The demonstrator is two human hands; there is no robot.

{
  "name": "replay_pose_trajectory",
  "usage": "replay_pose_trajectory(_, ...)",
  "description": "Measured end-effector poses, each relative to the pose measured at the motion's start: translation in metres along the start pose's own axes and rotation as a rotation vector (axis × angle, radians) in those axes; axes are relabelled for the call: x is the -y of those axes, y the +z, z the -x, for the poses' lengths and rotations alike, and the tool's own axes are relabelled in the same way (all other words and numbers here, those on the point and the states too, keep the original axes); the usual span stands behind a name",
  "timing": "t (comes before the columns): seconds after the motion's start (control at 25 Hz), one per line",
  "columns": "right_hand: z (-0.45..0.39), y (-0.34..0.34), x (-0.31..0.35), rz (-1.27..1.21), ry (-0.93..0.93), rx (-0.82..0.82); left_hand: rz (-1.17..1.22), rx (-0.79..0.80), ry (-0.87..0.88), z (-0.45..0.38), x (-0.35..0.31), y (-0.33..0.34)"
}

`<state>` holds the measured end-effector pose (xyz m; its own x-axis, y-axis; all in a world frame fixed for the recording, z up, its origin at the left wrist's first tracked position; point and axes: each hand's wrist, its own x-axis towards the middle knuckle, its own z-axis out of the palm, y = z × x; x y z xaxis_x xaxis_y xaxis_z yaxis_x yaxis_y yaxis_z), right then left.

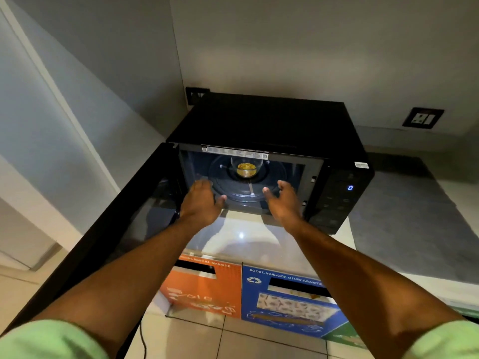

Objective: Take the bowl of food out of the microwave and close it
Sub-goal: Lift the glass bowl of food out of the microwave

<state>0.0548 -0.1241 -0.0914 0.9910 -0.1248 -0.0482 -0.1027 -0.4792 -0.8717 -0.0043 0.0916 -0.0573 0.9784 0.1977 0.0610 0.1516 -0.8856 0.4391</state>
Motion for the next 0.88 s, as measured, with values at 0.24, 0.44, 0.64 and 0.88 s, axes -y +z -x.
replay_pose_trajectory(0.24, -0.033, 0.010, 0.020, -0.164, 0.057, 0.100, 0.523, 0.030, -0.253, -0.052, -0.025, 0.034)
replay_pose_trajectory(0.44, -0.064, 0.022, 0.028, -0.368, 0.104, 0.118, 0.810, -0.001, -0.305, -0.100, -0.028, 0.044)
replay_pose_trajectory(0.64, -0.097, 0.049, 0.015, -0.447, 0.117, 0.091, 0.878, 0.026, -0.285, -0.143, -0.021, 0.078)
replay_pose_trajectory(0.88, -0.136, 0.077, -0.004, -0.541, 0.136, 0.030, 0.966, -0.029, -0.209, -0.189, -0.010, 0.119)
